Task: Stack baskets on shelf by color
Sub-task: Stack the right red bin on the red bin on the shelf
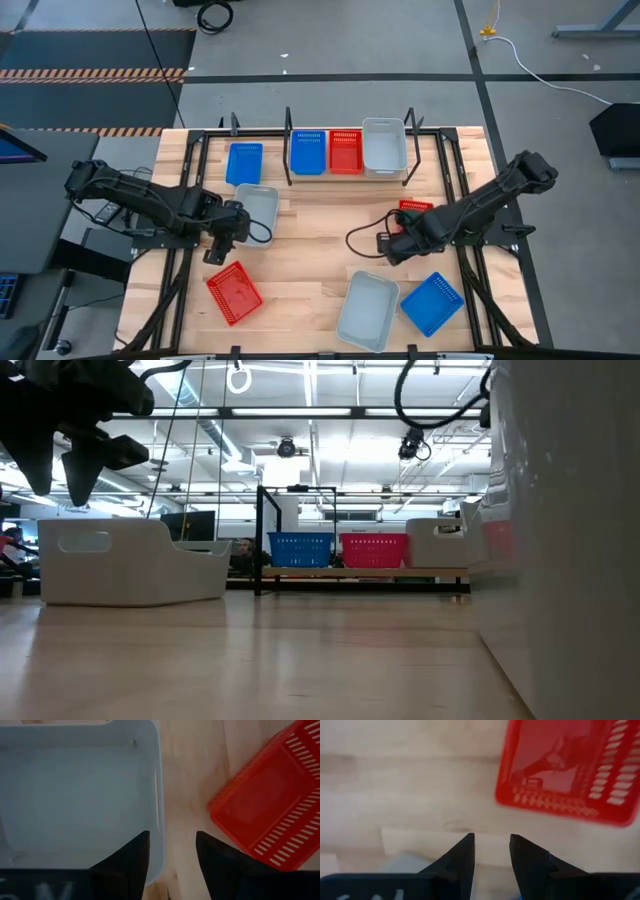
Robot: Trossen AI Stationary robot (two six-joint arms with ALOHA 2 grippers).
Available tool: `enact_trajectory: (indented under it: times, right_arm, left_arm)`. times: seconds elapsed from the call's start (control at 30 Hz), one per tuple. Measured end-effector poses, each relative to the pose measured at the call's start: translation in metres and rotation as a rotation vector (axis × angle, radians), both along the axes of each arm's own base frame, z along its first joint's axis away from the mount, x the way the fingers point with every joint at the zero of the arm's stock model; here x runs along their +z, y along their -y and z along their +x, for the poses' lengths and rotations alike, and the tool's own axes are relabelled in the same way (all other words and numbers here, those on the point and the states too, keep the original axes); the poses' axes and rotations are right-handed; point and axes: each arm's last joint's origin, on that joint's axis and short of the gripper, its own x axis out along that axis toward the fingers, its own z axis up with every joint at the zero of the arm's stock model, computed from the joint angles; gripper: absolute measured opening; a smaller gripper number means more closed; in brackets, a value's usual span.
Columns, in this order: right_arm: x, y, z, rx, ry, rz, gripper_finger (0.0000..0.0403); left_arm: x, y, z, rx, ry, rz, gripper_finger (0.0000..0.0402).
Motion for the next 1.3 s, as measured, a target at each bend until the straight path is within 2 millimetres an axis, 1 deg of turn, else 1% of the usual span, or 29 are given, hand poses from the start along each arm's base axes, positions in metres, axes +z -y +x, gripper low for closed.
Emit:
enact_trajectory:
  times: [0.17,0.27,0.5,0.7,0.9,1.0,1.1,1.2,1.3]
  right_arm:
    - [0.008,0.008,-0.011,0.000,-0.016,-0.071,0.0139]
    - [0.006,0.014,-0.011,0.003,-0.025,-0.101,0.0154]
    - [-0.022,0.033,-0.004,-0.010,0.004,-0.070,0.0183]
    - [-0.038,0.045,-0.007,-0.010,-0.022,-0.057,0.0182]
    - [-0.059,0.050,-0.003,-0.015,0.087,-0.015,0.0179]
    - [-0.068,0.053,-0.004,-0.029,0.114,-0.001,0.0169]
    - [-0.073,0.055,-0.007,-0.030,0.099,0.015,0.0145]
    - [-0.073,0.055,-0.006,-0.012,0.112,0.013,0.0107]
    - [-0.071,0.054,0.001,0.014,0.185,-0.004,0.0060]
  left_arm:
    - [0.000,0.000,-0.002,0.031,-0.020,-0.005,0.0167]
    - [0.000,0.000,-0.001,0.051,-0.019,-0.011,0.0167]
    - [0.000,0.000,-0.001,0.067,-0.014,-0.016,0.0165]
    - [0.000,0.000,0.000,0.073,-0.011,-0.018,0.0163]
    - [0.000,0.000,0.001,0.105,-0.007,-0.029,0.0161]
    - [0.001,0.001,0.002,0.132,0.004,-0.040,0.0160]
    - [0.001,0.001,0.003,0.137,0.012,-0.044,0.0160]
    - [0.001,0.001,0.003,0.138,0.012,-0.044,0.0160]
    - [0.001,0.001,0.003,0.139,0.013,-0.044,0.0160]
